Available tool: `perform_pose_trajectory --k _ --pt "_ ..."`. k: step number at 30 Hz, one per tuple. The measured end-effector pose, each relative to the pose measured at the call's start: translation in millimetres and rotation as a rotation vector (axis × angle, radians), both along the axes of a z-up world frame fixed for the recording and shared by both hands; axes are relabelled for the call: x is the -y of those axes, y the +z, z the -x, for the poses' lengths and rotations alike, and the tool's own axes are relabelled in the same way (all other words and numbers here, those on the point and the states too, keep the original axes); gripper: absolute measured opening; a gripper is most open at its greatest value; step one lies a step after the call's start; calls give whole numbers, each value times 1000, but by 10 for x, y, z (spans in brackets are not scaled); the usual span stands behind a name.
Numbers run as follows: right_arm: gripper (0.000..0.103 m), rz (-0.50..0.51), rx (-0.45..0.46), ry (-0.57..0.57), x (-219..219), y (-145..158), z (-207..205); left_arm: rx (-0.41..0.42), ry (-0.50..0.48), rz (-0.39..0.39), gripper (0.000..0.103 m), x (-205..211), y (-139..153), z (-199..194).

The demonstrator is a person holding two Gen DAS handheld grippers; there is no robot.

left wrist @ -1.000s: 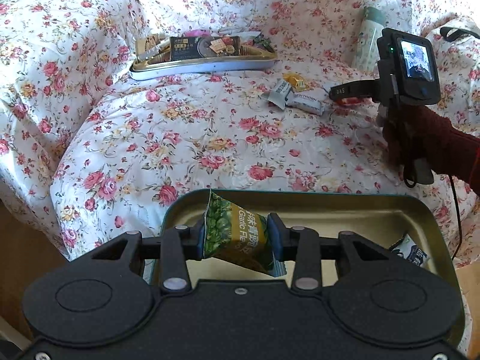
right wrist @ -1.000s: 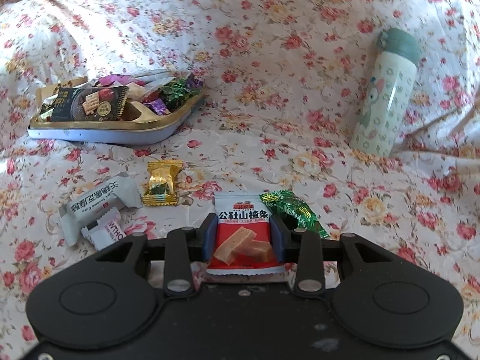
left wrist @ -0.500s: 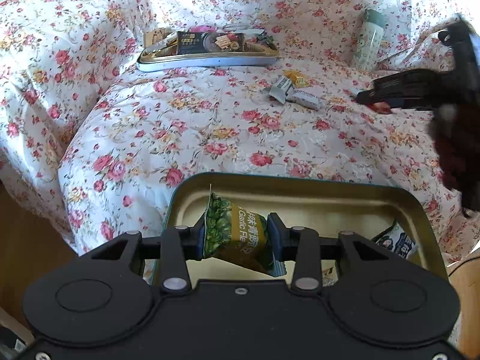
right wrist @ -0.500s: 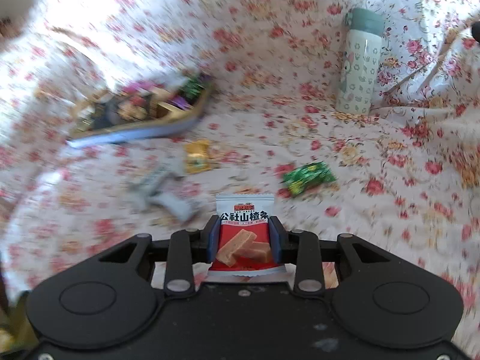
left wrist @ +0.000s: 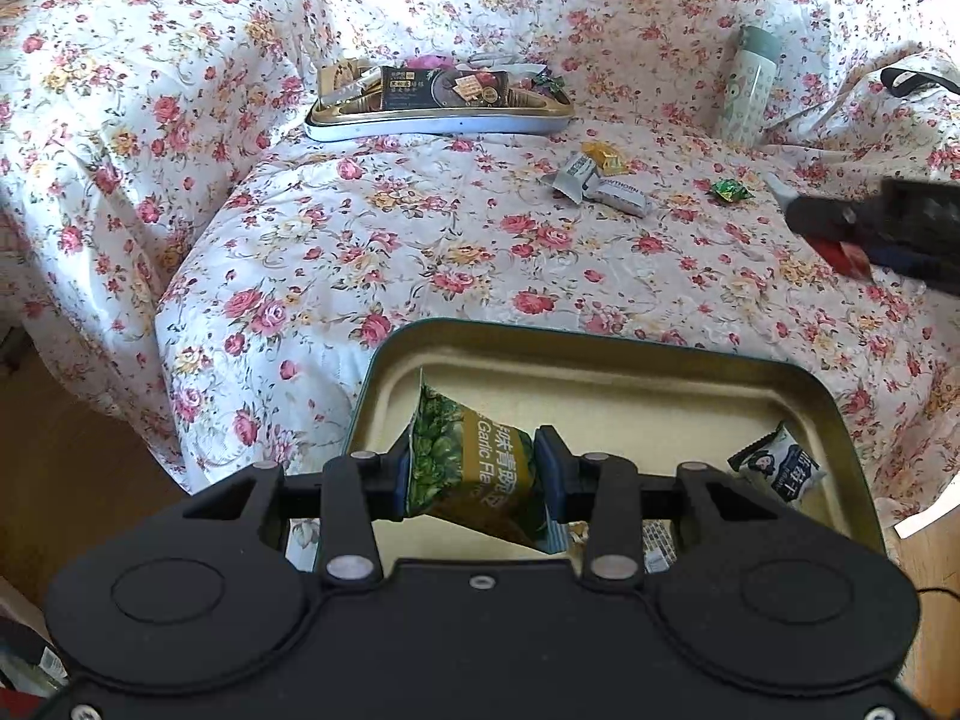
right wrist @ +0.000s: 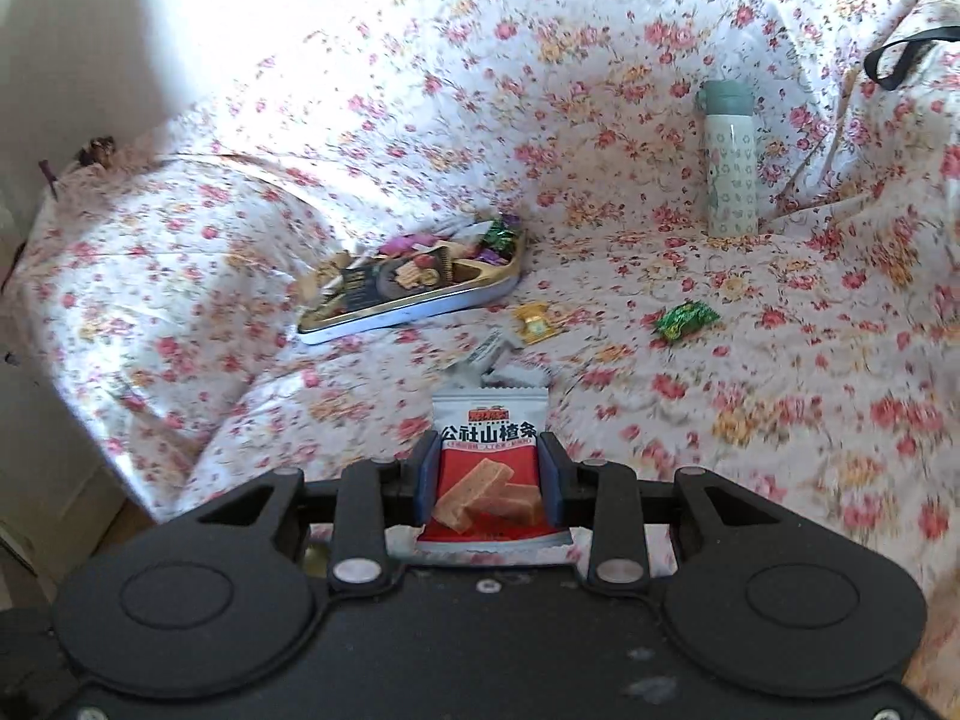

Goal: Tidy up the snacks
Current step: 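Carry both held packets over the second gold tray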

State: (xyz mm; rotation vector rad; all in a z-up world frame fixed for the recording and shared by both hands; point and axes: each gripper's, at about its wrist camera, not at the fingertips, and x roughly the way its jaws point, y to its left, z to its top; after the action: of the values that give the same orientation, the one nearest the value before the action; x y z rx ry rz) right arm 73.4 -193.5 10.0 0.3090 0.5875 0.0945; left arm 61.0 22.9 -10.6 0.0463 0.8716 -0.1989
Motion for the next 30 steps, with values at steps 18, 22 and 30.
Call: perform_pose_trajectory --k 18,22,30 --pt "36 -45 -160 38 -303 -403 479 -43 9 -55 48 23 -122 -236" --pt "36 -8 -181 40 -387 -469 468 -75 27 -40 48 29 -176 -341" --pt "36 0 -198 44 -461 -533 449 -41 20 -60 61 86 -134 -318"
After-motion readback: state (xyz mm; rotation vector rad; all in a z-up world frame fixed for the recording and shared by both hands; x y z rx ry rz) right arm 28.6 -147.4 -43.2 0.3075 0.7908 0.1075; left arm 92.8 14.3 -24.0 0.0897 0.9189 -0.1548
